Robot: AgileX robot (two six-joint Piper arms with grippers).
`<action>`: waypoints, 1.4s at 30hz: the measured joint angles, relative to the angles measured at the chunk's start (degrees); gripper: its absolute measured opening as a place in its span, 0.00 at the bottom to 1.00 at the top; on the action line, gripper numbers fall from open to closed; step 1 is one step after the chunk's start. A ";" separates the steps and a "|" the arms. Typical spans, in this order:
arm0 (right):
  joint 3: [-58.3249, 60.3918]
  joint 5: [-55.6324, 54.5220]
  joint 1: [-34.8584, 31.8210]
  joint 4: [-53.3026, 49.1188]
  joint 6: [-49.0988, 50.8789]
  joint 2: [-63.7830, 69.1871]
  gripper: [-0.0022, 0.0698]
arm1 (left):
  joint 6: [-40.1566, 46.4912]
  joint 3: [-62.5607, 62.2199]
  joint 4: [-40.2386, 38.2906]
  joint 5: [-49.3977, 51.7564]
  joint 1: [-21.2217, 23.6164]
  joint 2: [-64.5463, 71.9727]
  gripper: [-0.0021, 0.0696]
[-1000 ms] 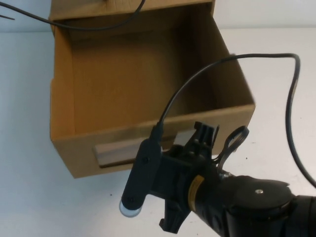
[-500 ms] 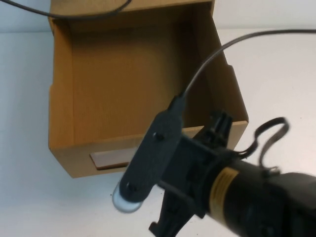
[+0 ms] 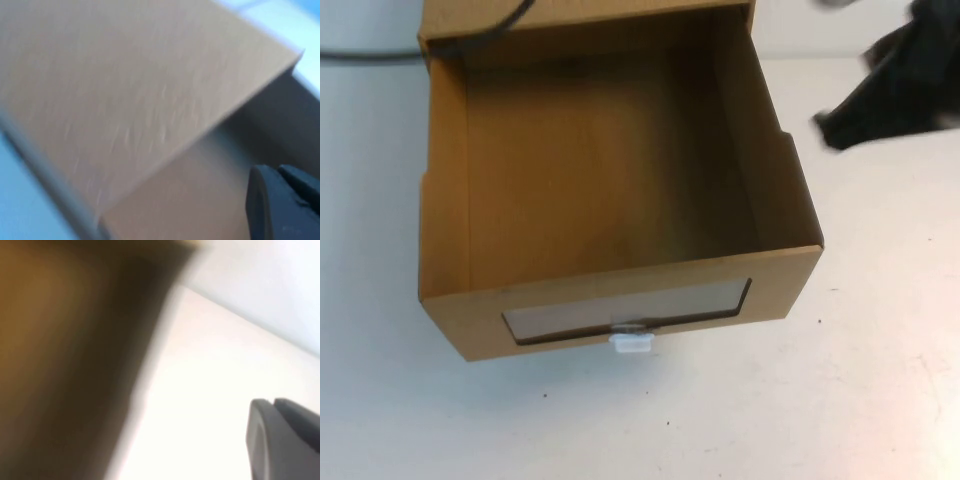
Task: Open the shoe box
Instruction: 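Pull the top drawer of the cardboard box fully open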
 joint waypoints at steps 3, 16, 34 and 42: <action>-0.27 -3.08 -10.36 8.36 -4.28 -0.68 0.01 | 0.12 12.13 4.03 -4.88 0.00 -8.40 0.02; 14.90 -19.41 -36.63 34.93 -20.34 -15.06 0.01 | 1.37 72.06 7.53 -51.12 0.00 -54.78 0.02; 49.98 -47.02 -37.09 37.40 -20.79 -39.53 0.01 | 1.41 116.84 7.06 -65.67 0.00 -88.64 0.02; 52.51 -52.44 -37.09 37.40 -20.79 -40.04 0.01 | 0.75 120.69 5.20 -60.79 0.00 -88.64 0.02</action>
